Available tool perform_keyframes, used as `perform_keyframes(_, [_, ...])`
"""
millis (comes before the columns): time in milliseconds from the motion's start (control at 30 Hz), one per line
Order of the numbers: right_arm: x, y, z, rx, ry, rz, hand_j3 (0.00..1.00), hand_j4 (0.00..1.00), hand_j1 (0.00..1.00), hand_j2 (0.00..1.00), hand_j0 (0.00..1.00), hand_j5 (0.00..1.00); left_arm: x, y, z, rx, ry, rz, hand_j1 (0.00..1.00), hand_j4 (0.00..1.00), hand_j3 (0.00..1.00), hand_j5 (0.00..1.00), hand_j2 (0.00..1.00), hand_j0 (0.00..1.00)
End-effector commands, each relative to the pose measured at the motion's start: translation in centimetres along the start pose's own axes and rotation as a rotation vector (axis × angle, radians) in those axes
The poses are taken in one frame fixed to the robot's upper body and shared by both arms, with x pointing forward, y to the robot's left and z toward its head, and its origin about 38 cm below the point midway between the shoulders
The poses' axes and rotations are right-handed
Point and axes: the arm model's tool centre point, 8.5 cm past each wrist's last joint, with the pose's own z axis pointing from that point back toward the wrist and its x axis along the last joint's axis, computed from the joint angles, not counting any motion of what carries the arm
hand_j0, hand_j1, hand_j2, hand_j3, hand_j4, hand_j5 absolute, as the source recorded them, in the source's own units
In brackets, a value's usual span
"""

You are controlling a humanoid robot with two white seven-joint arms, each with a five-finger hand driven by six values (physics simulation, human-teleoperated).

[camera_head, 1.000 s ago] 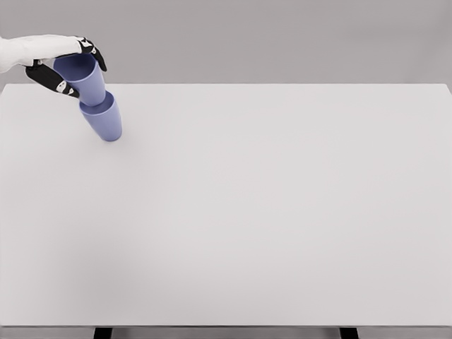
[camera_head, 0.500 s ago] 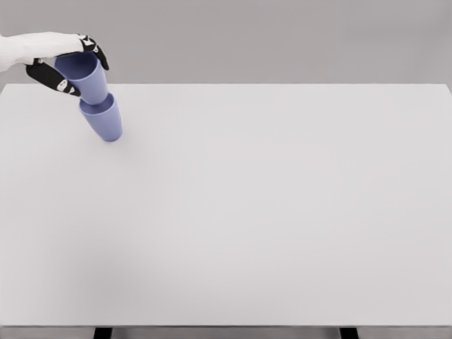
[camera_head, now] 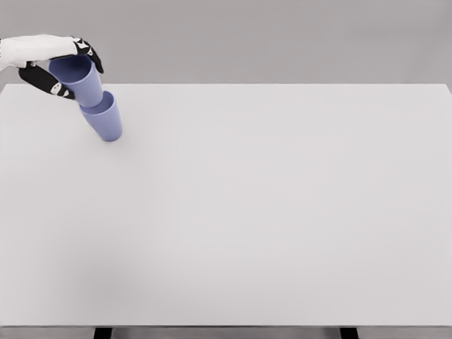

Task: Place the right cup on the left cup with left arm

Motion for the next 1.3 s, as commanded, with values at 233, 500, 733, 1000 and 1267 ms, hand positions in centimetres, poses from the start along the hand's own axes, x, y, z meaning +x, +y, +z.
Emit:
perform_keyframes(233, [0.09,0.01,-0.01,0.001,-0.001,0.000,1.00,1.00,1.00,1.00,1.00,1.00,0.34,-0.09,-0.39,-0.001,-0.010,0.000,0.50,0.50,0.50,0.50,0.50,0.50])
perform_keyframes(500, [0.11,0.01,-0.01,0.001,-0.003,0.000,1.00,1.00,1.00,1.00,1.00,1.00,0.29,-0.49,-0.54,-0.007,-0.011,0.004,0.50,0.50,0.50,0.50,0.50,0.50])
perform_keyframes(733, [-0.01,0.01,0.00,0.000,0.000,0.000,1.00,1.00,1.00,1.00,1.00,1.00,0.57,-0.64,-0.97,-0.011,-0.019,0.005,0.50,0.50,0.50,0.50,0.50,0.50])
perform_keyframes(1000, [0.11,0.01,-0.01,0.001,-0.003,0.000,1.00,1.00,1.00,1.00,1.00,1.00,0.61,-0.66,-1.08,-0.012,-0.020,0.003,0.50,0.50,0.50,0.50,0.50,0.50])
perform_keyframes(1267, [-0.01,0.01,0.00,0.000,0.000,0.000,1.00,1.00,1.00,1.00,1.00,1.00,0.46,-0.77,-1.13,-0.014,-0.013,0.004,0.50,0.50,0.50,0.50,0.50,0.50])
